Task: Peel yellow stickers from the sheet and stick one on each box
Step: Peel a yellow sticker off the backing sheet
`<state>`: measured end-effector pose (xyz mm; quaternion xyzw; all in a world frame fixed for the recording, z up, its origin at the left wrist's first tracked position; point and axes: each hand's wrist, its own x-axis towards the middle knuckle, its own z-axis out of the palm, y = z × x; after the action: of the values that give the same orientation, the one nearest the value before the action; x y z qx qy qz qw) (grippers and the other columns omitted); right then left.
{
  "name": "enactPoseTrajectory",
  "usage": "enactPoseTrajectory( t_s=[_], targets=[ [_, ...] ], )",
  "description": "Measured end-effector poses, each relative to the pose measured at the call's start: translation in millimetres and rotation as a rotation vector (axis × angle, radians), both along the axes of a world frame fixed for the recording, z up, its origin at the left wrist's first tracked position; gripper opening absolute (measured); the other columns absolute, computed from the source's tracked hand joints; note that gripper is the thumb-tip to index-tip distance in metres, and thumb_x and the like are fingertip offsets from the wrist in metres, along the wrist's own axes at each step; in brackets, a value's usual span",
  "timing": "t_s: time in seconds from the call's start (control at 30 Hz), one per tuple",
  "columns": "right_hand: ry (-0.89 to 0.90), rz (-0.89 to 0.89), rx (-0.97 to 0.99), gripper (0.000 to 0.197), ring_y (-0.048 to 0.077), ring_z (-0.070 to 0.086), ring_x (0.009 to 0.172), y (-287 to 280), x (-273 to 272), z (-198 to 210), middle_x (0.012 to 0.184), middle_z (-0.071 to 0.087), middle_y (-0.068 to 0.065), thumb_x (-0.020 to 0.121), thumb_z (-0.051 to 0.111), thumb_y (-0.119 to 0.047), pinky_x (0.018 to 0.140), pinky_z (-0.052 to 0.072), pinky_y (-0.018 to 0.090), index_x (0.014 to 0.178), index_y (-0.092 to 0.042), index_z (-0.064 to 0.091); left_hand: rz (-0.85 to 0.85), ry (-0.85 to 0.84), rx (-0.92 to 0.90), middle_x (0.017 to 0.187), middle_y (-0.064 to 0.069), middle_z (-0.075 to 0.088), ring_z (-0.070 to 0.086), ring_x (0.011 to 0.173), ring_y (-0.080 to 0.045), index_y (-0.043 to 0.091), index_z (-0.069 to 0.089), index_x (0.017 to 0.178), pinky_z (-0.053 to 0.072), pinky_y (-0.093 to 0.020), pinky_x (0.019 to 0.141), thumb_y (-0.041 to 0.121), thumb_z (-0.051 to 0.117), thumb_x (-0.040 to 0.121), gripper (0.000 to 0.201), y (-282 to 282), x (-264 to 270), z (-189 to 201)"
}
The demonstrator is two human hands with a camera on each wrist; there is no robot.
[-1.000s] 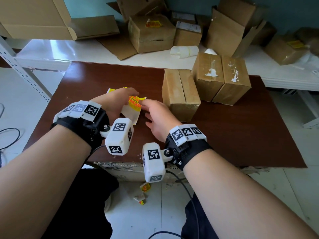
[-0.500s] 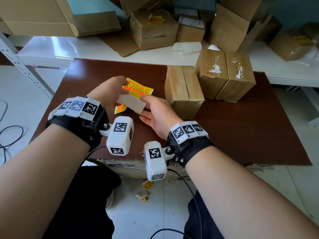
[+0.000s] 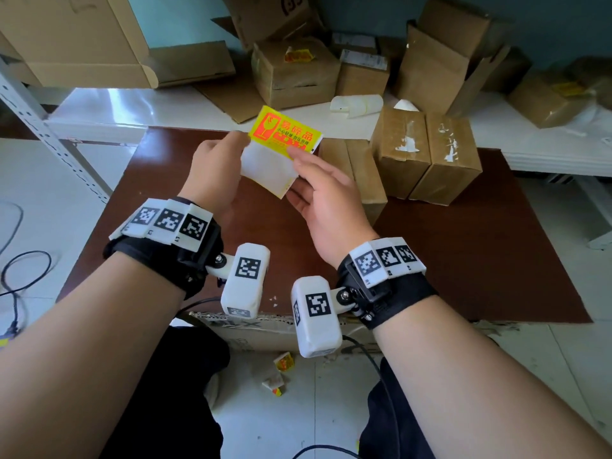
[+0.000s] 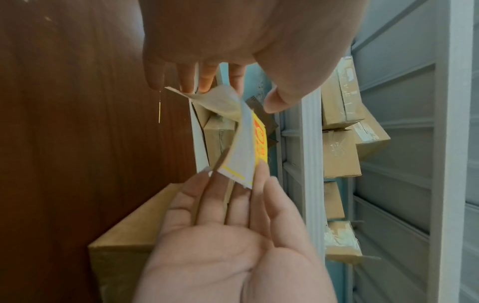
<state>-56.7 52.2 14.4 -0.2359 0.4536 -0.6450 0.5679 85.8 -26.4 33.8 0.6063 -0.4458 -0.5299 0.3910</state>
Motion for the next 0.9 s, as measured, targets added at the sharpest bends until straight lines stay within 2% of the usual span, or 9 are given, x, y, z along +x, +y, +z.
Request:
enactPoseTrajectory(
  t_s=[0.13, 0.2, 0.3, 0.4, 0.5, 0.63, 0.8, 0.83, 0.9],
  targets=[
    [-0.026, -0.033, -0.080, 0.024, 0.023, 0.076, 0.114, 12, -24, 9, 0.130, 0.080, 0.010, 0.109, 0.063, -0.003, 0.089, 0.060, 0.028, 0.120, -0.016, 0.079, -0.015, 0.189, 0.044, 0.123, -0.009, 0.067, 0.065, 0.094, -0.022, 0.026, 0.067, 0.124, 0.054, -0.044, 0.090, 0.060, 0.066, 0.086, 0.051, 1, -7, -2],
    [-0.013, -0.056, -0.090, 0.022, 0.026, 0.077, 0.118, 16, -36, 10, 0.128, 0.081, 0.010, 0.108, 0.065, -0.004, 0.091, 0.060, 0.028, 0.119, -0.016, 0.080, -0.031, 0.349, 0.115, 0.129, -0.007, 0.070, 0.072, 0.105, -0.026, 0.026, 0.068, 0.129, 0.060, -0.046, 0.092, 0.055, 0.075, 0.082, 0.056, 2, -9, -9],
    [0.030, -0.084, -0.076, 0.020, 0.031, 0.076, 0.124, 24, -54, 10, 0.133, 0.079, 0.016, 0.107, 0.067, -0.004, 0.094, 0.059, 0.033, 0.119, -0.014, 0.080, -0.022, 0.576, 0.139, 0.131, -0.009, 0.074, 0.077, 0.109, -0.024, 0.010, 0.063, 0.141, 0.064, -0.034, 0.082, 0.025, 0.074, 0.096, 0.049, 5, -16, -12],
    [0.066, -0.120, -0.045, 0.019, 0.025, 0.078, 0.115, 30, -74, 11, 0.130, 0.080, 0.016, 0.105, 0.070, -0.002, 0.094, 0.060, 0.033, 0.119, -0.013, 0.079, 0.055, 0.723, 0.149, 0.120, -0.018, 0.077, 0.081, 0.094, -0.021, -0.007, 0.056, 0.143, 0.064, -0.026, 0.074, -0.002, 0.066, 0.098, 0.046, 9, -27, -10],
    [0.116, -0.181, -0.010, 0.021, 0.026, 0.079, 0.114, 31, -91, 8, 0.125, 0.082, 0.015, 0.103, 0.072, 0.001, 0.098, 0.064, 0.038, 0.113, -0.015, 0.080, 0.059, 0.678, 0.096, 0.113, -0.013, 0.080, 0.081, 0.093, -0.019, -0.002, 0.062, 0.138, 0.063, -0.024, 0.075, -0.006, 0.066, 0.098, 0.041, 13, -41, -8],
    [0.170, -0.423, 0.037, 0.027, 0.035, 0.078, 0.120, 27, -110, -2, 0.118, 0.084, 0.014, 0.094, 0.077, 0.004, 0.109, 0.059, 0.052, 0.096, -0.022, 0.082, 0.023, 0.404, -0.061, 0.112, -0.011, 0.081, 0.080, 0.103, -0.022, 0.004, 0.071, 0.122, 0.066, -0.031, 0.087, -0.002, 0.074, 0.095, 0.028, 23, -60, -7],
    [0.175, -0.539, 0.031, 0.027, 0.030, 0.078, 0.109, 29, -128, -2, 0.098, 0.081, 0.003, 0.087, 0.090, -0.009, 0.113, 0.057, 0.057, 0.097, -0.020, 0.067, -0.225, 0.312, -0.063, 0.110, -0.010, 0.082, 0.080, 0.104, -0.023, 0.003, 0.072, 0.116, 0.065, -0.033, 0.087, -0.001, 0.076, 0.094, 0.022, 33, -82, -6],
    [0.173, -0.559, 0.017, 0.030, 0.030, 0.079, 0.110, 30, -130, -1, 0.097, 0.080, 0.003, 0.087, 0.092, -0.010, 0.110, 0.059, 0.054, 0.099, -0.019, 0.065, -0.244, 0.306, -0.057, 0.109, -0.009, 0.082, 0.080, 0.103, -0.023, 0.002, 0.072, 0.116, 0.065, -0.032, 0.085, -0.001, 0.075, 0.094, 0.023, 33, -85, -8],
    [0.205, -0.622, -0.010, 0.030, 0.019, 0.080, 0.096, 31, -137, -1, 0.095, 0.080, 0.001, 0.091, 0.091, -0.009, 0.095, 0.063, 0.035, 0.099, -0.018, 0.063, -0.256, 0.292, -0.048, 0.107, -0.008, 0.083, 0.080, 0.102, -0.023, 0.002, 0.073, 0.112, 0.064, -0.029, 0.080, -0.001, 0.075, 0.094, 0.019, 33, -91, -10]
  ],
)
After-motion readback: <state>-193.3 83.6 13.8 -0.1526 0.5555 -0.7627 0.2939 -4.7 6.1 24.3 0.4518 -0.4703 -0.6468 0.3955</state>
